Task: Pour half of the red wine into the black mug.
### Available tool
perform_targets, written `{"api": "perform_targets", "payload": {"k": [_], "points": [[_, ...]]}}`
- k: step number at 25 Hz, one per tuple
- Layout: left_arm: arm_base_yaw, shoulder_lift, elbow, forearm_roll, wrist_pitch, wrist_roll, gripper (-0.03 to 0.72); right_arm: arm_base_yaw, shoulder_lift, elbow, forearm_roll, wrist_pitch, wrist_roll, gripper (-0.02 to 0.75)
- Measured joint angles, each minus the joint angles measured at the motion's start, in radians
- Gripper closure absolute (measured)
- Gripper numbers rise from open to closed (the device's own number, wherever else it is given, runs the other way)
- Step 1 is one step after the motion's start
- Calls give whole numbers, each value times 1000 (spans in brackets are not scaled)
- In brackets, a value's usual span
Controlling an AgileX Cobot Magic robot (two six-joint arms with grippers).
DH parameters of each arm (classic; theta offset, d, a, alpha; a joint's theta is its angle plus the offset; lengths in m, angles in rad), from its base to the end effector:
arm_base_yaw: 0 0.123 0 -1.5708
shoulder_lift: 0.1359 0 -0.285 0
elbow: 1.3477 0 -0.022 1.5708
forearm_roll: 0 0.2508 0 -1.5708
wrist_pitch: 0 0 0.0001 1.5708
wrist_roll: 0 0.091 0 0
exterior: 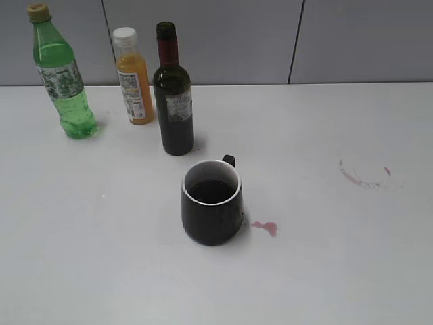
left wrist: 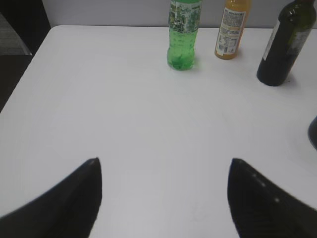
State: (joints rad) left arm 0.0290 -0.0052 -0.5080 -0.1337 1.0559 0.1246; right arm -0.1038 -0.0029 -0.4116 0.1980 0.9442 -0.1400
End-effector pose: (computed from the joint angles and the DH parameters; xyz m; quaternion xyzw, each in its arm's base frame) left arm -0.0065 -0.0108 0.2805 0.0433 0.8455 -0.0260 0.5316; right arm 0.0098 0.0136 0.2629 -0.0091 0.8409 0.0332 0.5401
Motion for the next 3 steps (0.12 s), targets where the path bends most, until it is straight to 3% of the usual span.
{"api": "perform_targets", "payload": {"k": [3], "points": [[0, 0, 0, 0, 0, 0, 97, 0, 0, 0, 0, 0, 0, 165]]}}
